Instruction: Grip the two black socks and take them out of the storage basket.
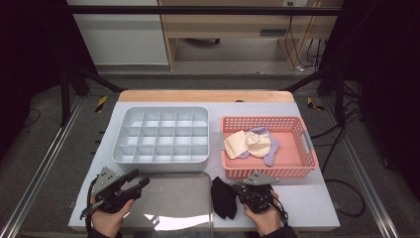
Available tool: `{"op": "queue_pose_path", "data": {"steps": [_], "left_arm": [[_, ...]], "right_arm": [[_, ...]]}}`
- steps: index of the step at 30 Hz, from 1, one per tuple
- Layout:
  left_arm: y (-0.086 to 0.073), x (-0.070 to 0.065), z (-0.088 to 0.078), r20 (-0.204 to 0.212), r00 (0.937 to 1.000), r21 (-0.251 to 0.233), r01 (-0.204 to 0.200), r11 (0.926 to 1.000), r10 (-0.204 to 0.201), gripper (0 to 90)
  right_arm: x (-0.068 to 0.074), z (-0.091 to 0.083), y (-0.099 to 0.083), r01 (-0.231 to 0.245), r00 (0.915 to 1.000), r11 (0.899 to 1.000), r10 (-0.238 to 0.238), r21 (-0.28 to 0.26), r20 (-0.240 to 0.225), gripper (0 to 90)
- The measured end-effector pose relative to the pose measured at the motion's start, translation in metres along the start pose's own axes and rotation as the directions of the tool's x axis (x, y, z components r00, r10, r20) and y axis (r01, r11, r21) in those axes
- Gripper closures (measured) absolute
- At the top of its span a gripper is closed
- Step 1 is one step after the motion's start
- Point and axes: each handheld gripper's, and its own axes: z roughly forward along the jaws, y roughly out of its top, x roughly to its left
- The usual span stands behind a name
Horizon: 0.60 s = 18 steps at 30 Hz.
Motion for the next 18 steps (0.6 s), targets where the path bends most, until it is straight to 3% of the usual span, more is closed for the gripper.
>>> {"op": "queue_pose_path", "data": {"steps": [5,9,18], "left_arm": [[0.005,-0.001,-0.004,0.001,1.0000,-0.014,-0.010,0.9999,0.010,50.0],[0.014,-0.003,-0.009,-0.004,0.9998,-0.027,-0.021,0.9994,0.021,50.0],[0.033,-0.024,-0.022,0.035,0.9989,-0.068,-0.030,0.9972,0.032,49.3]], "right_arm": [[0.001,-0.023,0.013,0.006,0.9998,0.995,-0.008,-0.097,-0.019,88.1],[0.006,-0.034,0.023,0.033,0.9988,0.991,-0.037,-0.131,-0.031,88.1],[0.018,-0.030,0.043,0.069,0.9943,0.985,-0.081,-0.160,-0.070,88.1]]}}
